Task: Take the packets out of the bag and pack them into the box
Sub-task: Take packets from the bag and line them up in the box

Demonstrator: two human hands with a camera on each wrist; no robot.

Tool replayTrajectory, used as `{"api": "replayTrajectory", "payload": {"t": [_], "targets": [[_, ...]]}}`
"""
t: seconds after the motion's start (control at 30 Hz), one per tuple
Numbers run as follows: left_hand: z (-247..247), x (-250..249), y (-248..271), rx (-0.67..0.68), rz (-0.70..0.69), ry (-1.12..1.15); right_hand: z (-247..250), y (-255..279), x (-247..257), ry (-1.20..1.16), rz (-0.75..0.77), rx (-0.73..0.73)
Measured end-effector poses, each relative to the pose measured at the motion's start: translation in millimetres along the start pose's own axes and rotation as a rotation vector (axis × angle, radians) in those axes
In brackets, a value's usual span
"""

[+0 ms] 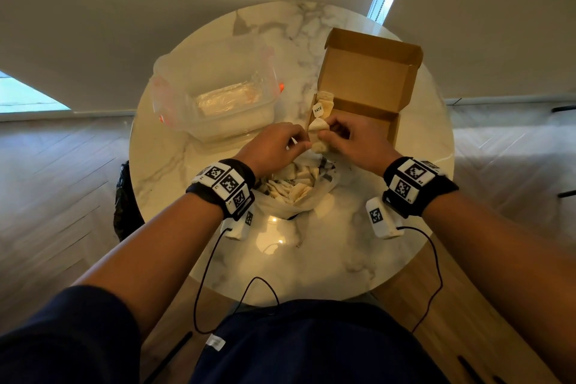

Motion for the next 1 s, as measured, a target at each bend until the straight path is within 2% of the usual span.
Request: {"api": "replayTrajectory", "payload": {"t": [0.2,0.33,0.47,0.57,0.67,1.0], "targets": [[-7.0,12.6,-18.4,-0.032,0.075,-0.007,10.9,-20.0,-34.9,0.066,-0.144,-0.112],[-17.7,17.6,-32.3,-0.021,0.097,-0.002,4.1,-36.8,-52.0,0.143,-0.211,-0.079],[-32.1,22.1,-41.2,0.048,0.052,-0.019,-10.9,-53.1,-62.8,0.168,-0.241,-0.025],[-37.9,24.8,-45.8,0.104,0.04,-0.058,-18.0,-61.2,-69.1,0.148,-0.274,-0.048],[-41.0,28.0,-49.4,0.129,0.035,-0.088,-22.2,-65.5,-69.5,0.137,-0.264,-0.088],[-45.7,32.7,-52.4,0.171,0.022,-0.059,-38.5,-72.4,-84.9,0.175,-0.209,-0.045]]}}
Point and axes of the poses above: each hand's wrist, its own y-axis away from the middle knuckle, its own z-axis out of the back of the hand, x = y × z, the point moved 6 cm from there along -y, towards the middle knuckle, and after that the axes turned 1 degree about -y, right-handed, at the moved point
